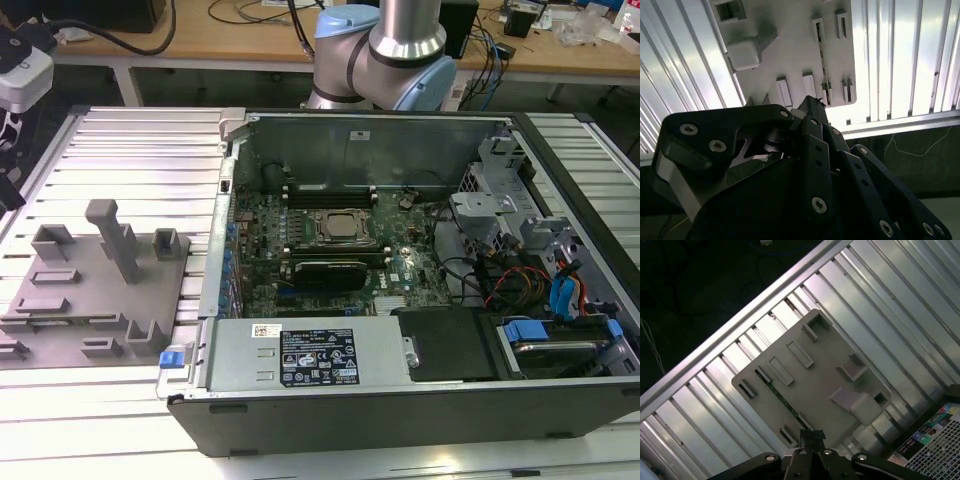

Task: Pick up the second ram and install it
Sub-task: 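Pick up the second ram and move it above second insertion slot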

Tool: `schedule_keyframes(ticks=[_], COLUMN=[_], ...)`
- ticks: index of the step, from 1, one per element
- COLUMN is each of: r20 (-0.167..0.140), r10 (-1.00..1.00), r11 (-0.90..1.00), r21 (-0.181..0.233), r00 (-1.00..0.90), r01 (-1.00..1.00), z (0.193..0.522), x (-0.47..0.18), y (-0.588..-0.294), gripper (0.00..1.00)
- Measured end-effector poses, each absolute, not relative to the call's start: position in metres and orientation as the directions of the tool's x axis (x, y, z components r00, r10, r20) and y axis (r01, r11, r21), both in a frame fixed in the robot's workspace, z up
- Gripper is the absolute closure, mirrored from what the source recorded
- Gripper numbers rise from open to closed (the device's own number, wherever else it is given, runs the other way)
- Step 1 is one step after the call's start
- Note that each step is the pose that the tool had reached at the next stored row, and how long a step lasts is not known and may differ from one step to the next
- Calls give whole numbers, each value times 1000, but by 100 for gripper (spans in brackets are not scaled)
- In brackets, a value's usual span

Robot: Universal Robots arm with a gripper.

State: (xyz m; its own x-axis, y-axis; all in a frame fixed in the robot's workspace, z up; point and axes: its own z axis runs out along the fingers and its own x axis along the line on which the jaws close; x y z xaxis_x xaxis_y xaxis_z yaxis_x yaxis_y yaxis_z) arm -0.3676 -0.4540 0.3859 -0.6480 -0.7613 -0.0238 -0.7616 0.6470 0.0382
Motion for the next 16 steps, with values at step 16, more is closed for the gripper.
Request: schedule_keyframes(ticks=[16], r20=[-24], r10=[-886], r11=[461], r21=[38], r00=[-462], r01=[-887], z=[386], x=[-368], y=[-454], gripper=[89])
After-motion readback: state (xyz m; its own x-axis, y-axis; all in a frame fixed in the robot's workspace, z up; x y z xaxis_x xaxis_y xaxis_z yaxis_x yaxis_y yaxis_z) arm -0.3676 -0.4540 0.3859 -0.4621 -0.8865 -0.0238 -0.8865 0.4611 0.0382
